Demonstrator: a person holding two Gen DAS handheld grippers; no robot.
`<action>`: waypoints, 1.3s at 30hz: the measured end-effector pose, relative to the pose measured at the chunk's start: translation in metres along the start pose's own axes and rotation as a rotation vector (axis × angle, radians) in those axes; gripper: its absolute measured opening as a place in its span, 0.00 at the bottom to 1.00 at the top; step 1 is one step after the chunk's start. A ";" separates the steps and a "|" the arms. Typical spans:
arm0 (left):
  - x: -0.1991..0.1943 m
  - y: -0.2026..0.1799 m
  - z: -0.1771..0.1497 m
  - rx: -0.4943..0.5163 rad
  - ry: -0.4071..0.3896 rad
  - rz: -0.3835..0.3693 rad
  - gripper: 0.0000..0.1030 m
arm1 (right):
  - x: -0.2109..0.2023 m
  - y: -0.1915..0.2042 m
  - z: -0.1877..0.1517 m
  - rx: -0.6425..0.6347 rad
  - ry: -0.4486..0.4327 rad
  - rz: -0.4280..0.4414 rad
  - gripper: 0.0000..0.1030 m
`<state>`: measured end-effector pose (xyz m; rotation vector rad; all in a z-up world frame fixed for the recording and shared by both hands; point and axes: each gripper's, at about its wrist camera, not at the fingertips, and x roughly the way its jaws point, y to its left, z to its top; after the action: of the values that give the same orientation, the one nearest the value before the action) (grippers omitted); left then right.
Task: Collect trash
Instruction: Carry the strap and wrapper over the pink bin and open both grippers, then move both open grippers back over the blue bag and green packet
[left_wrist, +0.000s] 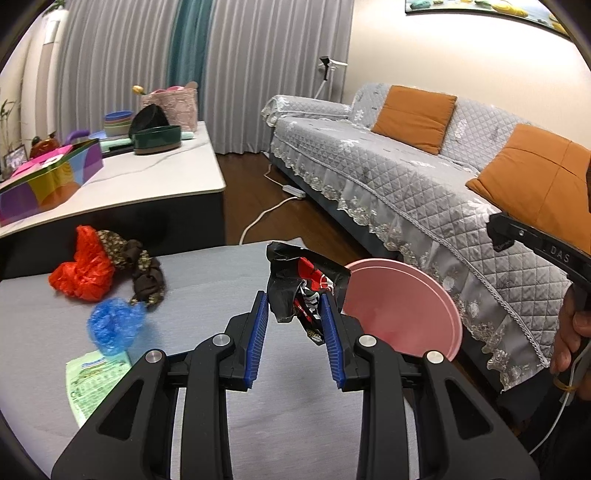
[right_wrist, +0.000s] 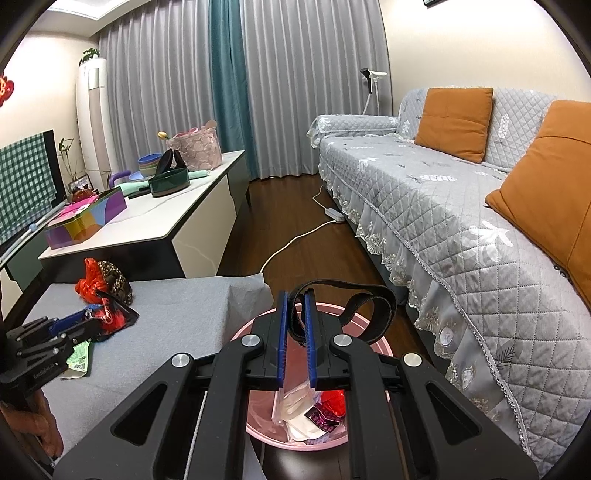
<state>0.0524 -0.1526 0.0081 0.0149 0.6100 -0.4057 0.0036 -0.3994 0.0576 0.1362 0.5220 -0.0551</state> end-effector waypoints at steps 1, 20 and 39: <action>0.002 -0.006 0.001 0.011 0.001 -0.006 0.28 | 0.000 -0.001 0.000 0.001 -0.001 0.000 0.09; 0.088 -0.084 0.017 0.114 0.078 -0.106 0.29 | 0.042 -0.034 0.002 0.063 0.064 0.009 0.09; 0.085 -0.058 0.007 0.083 0.125 -0.097 0.45 | 0.055 -0.040 0.002 0.079 0.068 -0.032 0.55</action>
<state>0.0982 -0.2380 -0.0277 0.0910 0.7186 -0.5272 0.0484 -0.4397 0.0271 0.2080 0.5900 -0.1027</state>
